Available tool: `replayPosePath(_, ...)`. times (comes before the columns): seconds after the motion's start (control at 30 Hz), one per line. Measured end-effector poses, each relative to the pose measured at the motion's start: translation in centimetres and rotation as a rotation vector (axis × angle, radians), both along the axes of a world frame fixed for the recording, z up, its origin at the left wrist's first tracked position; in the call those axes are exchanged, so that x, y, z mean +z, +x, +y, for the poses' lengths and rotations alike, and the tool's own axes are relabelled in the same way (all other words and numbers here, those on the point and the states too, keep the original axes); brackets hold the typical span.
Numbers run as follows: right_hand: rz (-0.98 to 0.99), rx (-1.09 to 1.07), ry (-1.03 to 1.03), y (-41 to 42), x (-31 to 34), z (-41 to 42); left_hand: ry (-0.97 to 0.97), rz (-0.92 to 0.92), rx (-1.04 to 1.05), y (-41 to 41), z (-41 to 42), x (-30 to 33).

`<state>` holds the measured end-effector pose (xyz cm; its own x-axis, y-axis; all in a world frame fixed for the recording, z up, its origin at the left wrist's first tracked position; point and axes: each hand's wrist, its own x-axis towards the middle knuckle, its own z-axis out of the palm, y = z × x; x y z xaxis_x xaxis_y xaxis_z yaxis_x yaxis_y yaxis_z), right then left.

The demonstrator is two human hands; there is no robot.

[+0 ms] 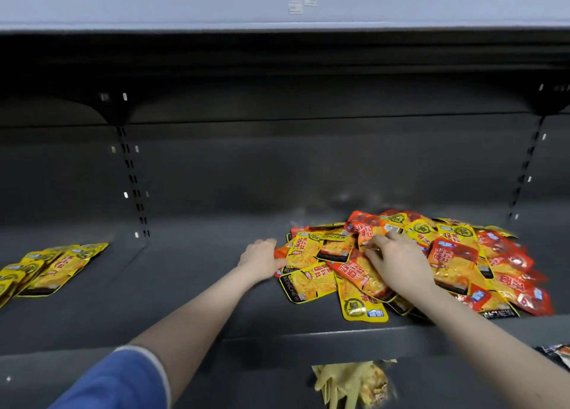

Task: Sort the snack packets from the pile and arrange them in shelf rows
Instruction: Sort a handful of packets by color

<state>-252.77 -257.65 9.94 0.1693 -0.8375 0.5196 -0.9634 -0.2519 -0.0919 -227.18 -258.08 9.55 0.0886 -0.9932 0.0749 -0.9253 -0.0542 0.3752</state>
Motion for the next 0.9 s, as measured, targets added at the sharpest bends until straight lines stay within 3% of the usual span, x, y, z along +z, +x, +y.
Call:
replayPosePath(0.17,-0.054,-0.01,0.019,0.6,0.0,-0.2,0.031,0.39,0.017,0.9,-0.7,0.3)
replayPosePath(0.3,-0.051,-0.027,0.034,1.4,0.3,0.0,0.05,0.555,0.005,1.7,-0.3,0.7)
replayPosePath(0.63,-0.033,-0.15,0.147,5.8,1.7,-0.1,0.142,0.455,0.079,5.4,1.8,2.9)
replayPosePath(0.8,0.026,-0.287,0.191,7.9,2.2,0.0,0.186,0.446,0.042,5.7,1.7,2.3)
replayPosePath(0.9,-0.039,-0.317,0.217,8.5,1.7,-0.3,0.197,0.464,0.008,5.7,1.4,1.5)
